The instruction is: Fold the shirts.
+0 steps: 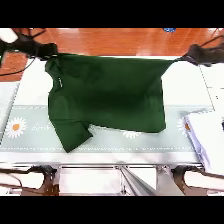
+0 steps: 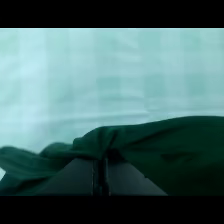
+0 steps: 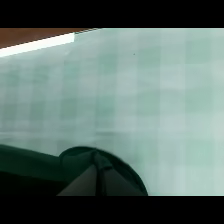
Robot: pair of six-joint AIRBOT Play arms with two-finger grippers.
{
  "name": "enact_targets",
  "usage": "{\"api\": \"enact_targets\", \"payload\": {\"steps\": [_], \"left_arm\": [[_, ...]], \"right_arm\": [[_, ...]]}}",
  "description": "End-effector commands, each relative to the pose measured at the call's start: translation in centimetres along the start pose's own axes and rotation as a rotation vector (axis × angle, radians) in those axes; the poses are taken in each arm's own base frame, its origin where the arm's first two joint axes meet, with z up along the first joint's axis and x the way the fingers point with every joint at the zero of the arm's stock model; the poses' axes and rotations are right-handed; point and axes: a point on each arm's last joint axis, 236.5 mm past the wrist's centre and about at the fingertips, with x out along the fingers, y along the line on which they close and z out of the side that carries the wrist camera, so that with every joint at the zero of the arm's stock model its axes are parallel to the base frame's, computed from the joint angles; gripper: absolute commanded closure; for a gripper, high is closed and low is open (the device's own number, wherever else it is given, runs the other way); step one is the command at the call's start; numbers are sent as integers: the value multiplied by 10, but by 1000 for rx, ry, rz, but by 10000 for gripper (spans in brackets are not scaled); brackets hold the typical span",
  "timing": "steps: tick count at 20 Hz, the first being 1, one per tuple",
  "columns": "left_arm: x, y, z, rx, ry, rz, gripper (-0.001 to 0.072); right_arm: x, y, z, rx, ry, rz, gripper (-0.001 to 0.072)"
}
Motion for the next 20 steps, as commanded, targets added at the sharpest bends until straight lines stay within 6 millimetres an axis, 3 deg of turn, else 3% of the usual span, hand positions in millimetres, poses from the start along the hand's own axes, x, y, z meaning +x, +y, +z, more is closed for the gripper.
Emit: {"api": "enact_targets", "payload": {"steps": [1, 4, 6, 14, 17, 20], "left_arm": [[72, 14, 13, -87, 21, 4, 687], [102, 23, 7, -148, 55, 9, 687], [110, 28, -1, -156, 78, 14, 687], [109, 37, -10, -172, 119, 23, 687], [96, 39, -35, -143, 233, 23, 687], [67, 40, -78, -29, 441, -6, 687]], "right_arm": [[94, -23, 12, 93, 27, 25, 690], [135, -29, 14, 150, 38, 44, 690], [147, -34, 9, 161, 53, 39, 689], [153, -32, 2, 160, 72, 43, 690], [146, -23, -24, 154, 189, 71, 689], [121, -22, -72, 78, 416, 76, 689]]}}
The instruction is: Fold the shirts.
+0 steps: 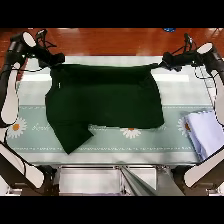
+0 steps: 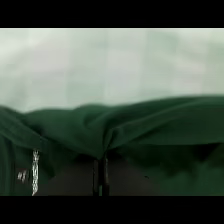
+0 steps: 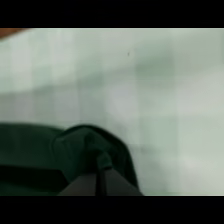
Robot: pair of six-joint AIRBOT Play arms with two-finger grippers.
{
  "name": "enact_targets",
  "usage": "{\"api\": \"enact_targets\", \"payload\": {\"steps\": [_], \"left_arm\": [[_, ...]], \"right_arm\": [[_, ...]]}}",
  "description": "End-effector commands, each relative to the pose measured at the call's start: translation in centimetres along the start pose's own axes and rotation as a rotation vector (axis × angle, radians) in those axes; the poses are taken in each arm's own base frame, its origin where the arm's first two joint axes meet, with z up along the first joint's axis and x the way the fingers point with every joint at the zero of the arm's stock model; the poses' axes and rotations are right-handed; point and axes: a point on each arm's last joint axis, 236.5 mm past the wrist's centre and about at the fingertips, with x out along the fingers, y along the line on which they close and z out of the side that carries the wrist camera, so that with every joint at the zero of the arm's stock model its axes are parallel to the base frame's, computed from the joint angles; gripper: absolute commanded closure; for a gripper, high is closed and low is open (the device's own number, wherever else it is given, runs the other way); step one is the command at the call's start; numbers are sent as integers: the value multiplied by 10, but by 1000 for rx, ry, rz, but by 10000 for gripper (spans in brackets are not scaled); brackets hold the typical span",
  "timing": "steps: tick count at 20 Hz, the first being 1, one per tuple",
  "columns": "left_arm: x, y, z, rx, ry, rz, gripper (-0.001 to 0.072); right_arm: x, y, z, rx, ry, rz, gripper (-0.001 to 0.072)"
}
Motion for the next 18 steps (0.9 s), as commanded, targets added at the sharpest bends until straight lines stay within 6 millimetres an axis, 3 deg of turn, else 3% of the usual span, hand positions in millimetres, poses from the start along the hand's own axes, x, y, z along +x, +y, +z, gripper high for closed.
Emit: {"api": "enact_targets", "payload": {"steps": [1, 4, 8, 9, 10, 11, 13, 15, 18], "left_arm": [[-13, 9, -54, 77, 228, -3, 687], [-4, 17, -91, 52, 365, -5, 687], [7, 22, -118, 23, 449, -4, 685], [6, 23, -119, -14, 454, 9, 581], [3, 23, -121, -30, 465, 11, 307], [-3, 23, -122, -29, 470, 11, 200], [-20, 24, -115, -33, 431, 12, 201], [-48, 32, -107, -51, 375, 16, 201], [-88, 60, -127, -135, 324, 35, 202]], "right_arm": [[-13, -9, -64, -65, 277, -40, 689], [-12, -29, -90, -78, 376, -152, 689], [9, -23, -103, -91, 380, -159, 687], [12, -22, -106, -84, 382, -165, 566], [12, -21, -106, -58, 383, -171, 315], [8, -18, -108, -48, 391, -165, 304], [-20, -18, -105, -32, 395, -169, 304], [-61, -28, -95, -26, 364, -216, 305], [-119, -59, -103, 17, 271, -319, 305]]}}
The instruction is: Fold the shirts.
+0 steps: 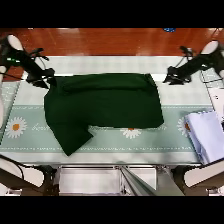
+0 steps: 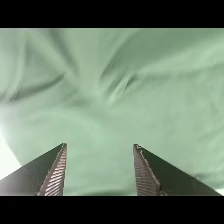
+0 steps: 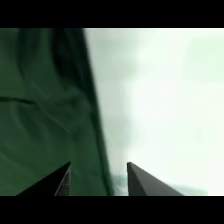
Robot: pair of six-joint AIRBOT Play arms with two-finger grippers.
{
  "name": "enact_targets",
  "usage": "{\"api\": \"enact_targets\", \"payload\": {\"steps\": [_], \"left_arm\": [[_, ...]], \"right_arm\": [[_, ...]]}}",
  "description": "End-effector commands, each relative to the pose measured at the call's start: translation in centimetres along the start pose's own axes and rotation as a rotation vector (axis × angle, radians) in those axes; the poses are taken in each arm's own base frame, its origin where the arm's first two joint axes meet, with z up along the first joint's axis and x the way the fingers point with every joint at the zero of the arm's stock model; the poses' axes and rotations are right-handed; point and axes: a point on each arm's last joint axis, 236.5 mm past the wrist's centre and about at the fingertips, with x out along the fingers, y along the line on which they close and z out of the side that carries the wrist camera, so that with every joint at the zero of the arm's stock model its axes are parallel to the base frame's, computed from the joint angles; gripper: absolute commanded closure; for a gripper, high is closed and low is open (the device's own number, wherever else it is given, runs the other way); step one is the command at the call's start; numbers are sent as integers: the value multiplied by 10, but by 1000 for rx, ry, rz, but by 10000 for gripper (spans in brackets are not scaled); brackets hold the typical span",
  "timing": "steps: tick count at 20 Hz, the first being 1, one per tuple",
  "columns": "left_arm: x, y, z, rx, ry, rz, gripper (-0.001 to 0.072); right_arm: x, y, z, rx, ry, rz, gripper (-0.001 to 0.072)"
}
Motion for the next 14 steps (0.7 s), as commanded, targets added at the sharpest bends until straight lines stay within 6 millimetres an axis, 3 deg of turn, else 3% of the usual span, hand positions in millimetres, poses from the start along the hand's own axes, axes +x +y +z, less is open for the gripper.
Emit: {"api": "enact_targets", "payload": {"steps": [1, 4, 6, 8, 11, 14], "left_arm": [[-26, 36, -40, -109, -50, 1, 202], [-1, 72, -107, -263, -55, -46, 203], [26, 70, -148, -371, -49, -170, 202], [45, 59, -175, -432, -23, -286, 202], [67, 51, -201, -464, 40, -333, 202], [84, 41, -208, -437, 59, -322, 202]], "right_arm": [[-35, -43, -37, 95, -78, -74, 305], [-8, -56, -101, 211, -158, -20, 305], [16, -50, -144, 257, -184, 35, 305], [32, -44, -179, 282, -158, 56, 305], [39, -32, -202, 281, -114, 98, 305], [38, -21, -199, 291, -118, 149, 305]]}}
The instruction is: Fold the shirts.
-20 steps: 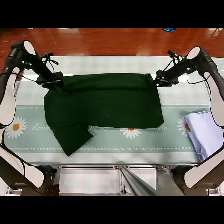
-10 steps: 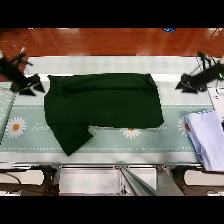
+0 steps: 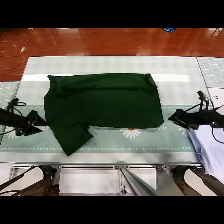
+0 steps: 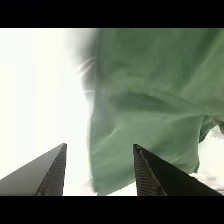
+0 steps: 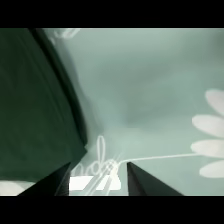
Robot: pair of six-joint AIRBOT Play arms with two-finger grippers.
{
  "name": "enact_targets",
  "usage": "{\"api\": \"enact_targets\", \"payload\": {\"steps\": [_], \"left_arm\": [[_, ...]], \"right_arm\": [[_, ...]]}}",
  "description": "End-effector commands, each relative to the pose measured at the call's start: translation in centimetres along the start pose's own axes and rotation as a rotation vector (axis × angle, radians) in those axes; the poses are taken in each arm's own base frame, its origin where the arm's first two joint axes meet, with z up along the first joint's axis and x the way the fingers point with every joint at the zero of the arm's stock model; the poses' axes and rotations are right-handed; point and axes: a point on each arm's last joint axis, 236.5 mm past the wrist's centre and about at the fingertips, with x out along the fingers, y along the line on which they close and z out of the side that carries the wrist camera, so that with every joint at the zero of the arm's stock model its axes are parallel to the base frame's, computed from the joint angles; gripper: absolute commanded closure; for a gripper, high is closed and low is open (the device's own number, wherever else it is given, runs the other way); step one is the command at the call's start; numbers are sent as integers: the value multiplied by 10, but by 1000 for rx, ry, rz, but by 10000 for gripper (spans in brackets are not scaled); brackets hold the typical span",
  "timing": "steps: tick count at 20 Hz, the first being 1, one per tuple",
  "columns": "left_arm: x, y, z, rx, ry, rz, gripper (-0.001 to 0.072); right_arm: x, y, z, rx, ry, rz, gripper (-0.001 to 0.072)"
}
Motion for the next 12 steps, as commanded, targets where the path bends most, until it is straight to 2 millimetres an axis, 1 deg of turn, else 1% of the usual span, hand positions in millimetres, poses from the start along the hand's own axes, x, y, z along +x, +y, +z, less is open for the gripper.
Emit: {"api": "enact_targets", "payload": {"steps": [1, 2, 5, 6, 8, 9, 10, 11, 12], "left_arm": [[26, -1, -14, 10, 11, -12, 202], [34, -7, -12, 22, -2, -17, 202], [50, -32, -2, 58, -51, -50, 202], [57, -41, -2, 77, -49, -55, 202], [72, -49, -11, 132, 7, -38, 206], [77, -51, -15, 150, 40, -34, 381], [77, -52, -16, 164, 55, -36, 687], [75, -54, -15, 182, 59, -41, 688], [71, -57, -15, 201, 63, -48, 688]], "right_arm": [[3, 13, -9, 31, -6, 72, 305], [3, 17, -7, 40, -13, 91, 305], [2, 25, -4, 57, -23, 125, 305], [2, 26, -2, 58, -34, 126, 305], [-1, 23, 10, 93, -79, 131, 305], [-4, 22, 14, 128, -94, 150, 305], [-7, 17, 17, 152, -103, 154, 305], [-8, 7, 15, 157, -97, 131, 305], [-8, -3, 7, 163, -64, 94, 305]]}}
